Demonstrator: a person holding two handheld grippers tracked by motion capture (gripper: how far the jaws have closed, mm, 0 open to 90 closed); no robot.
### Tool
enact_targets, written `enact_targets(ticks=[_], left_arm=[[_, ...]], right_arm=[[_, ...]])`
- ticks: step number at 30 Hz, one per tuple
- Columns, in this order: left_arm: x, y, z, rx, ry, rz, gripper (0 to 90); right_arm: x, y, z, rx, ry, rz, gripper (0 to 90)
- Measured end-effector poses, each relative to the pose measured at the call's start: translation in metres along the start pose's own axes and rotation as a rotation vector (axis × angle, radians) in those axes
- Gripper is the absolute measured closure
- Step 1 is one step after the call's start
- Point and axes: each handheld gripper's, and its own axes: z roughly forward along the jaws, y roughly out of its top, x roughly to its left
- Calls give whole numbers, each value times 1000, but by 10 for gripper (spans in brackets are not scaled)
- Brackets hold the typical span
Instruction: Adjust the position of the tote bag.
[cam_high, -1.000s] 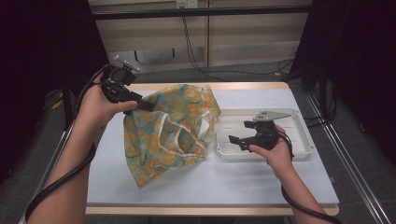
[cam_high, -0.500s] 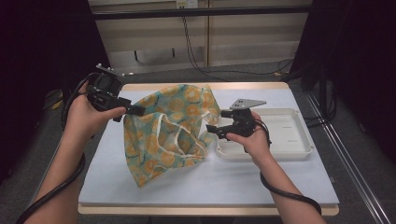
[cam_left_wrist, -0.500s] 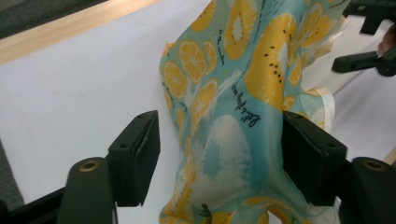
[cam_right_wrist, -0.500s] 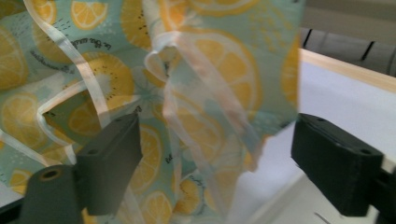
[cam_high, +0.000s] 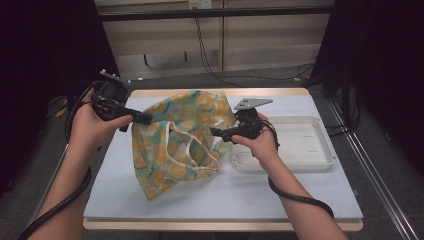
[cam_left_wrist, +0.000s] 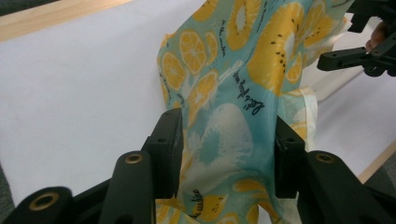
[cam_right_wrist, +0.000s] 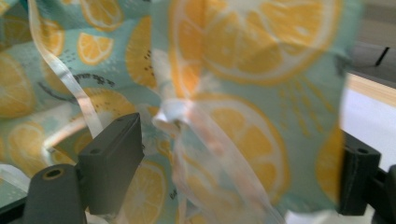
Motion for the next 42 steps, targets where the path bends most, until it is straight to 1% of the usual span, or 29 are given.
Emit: enact_targets(ticks=[1,2,4,6,7,8,9,10,11,12,13,16,17,18,21,23,25,26,27,29,31,32,33,34,35,37,38,40,42], left_arm=[[-1,0,1,-6,10,-4,559],[-1,-1,1,2,9,9,563],[-2,-1,2,13,7,18,560],[-2,-1,4,13,6,13,581],[-2,-2,5,7,9,-3,581],[0,-1,4,24,2,5,638],[1,-2,5,13,-6,-10,659],[2,-1,5,7,-4,-8,659],[3,-2,5,4,-14,-21,682],[2,-2,5,6,-15,-38,747],[2,-2,5,20,-14,-30,795],[2,-2,5,25,-11,-21,799],[0,-1,5,28,3,-10,815],[0,-1,5,28,3,-10,821],[-1,0,5,33,9,9,833],[-1,0,5,33,10,2,839],[-2,0,5,33,15,6,841],[-2,0,5,30,15,6,845],[-2,0,6,29,15,8,847],[-2,0,6,24,17,5,861],[-1,0,6,31,12,3,876],[1,0,5,35,4,2,876],[2,-1,5,30,0,3,877],[2,-1,5,30,0,3,877],[3,-2,5,28,-5,3,879],[3,-1,6,27,-6,9,882],[2,-1,6,29,2,16,892],[1,0,7,20,12,13,897],[3,2,8,31,2,7,900]], right_arm=[[0,0,0,0,0,0,173],[2,1,3,3,3,1,173],[2,1,5,4,5,3,173],[1,3,10,0,22,5,199],[1,3,10,0,22,5,199],[1,6,14,-10,30,2,197],[1,7,16,-13,32,2,193],[1,7,16,-13,32,2,193],[2,9,17,-11,34,1,192],[3,13,20,-10,38,-7,194],[4,15,22,-13,46,-4,193],[7,20,25,-21,54,-10,194],[9,24,28,-32,61,-21,215],[10,25,29,-41,72,-27,225],[13,29,33,-41,78,-37,242],[15,32,35,-46,90,-46,290],[17,34,37,-35,86,-60,387],[19,36,37,-39,101,-65,512],[19,36,38,-36,108,-80,602],[21,37,39,-18,94,-116,628],[21,37,40,-6,90,-135,703],[21,37,40,-6,90,-135,703],[18,36,39,-11,113,-108,764],[18,36,39,-11,113,-108,764],[16,34,37,-13,134,-93,802],[16,34,36,-13,136,-97,816],[17,34,34,-6,141,-108,851],[18,34,33,-4,147,-105,862],[19,33,31,3,153,-106,875]])
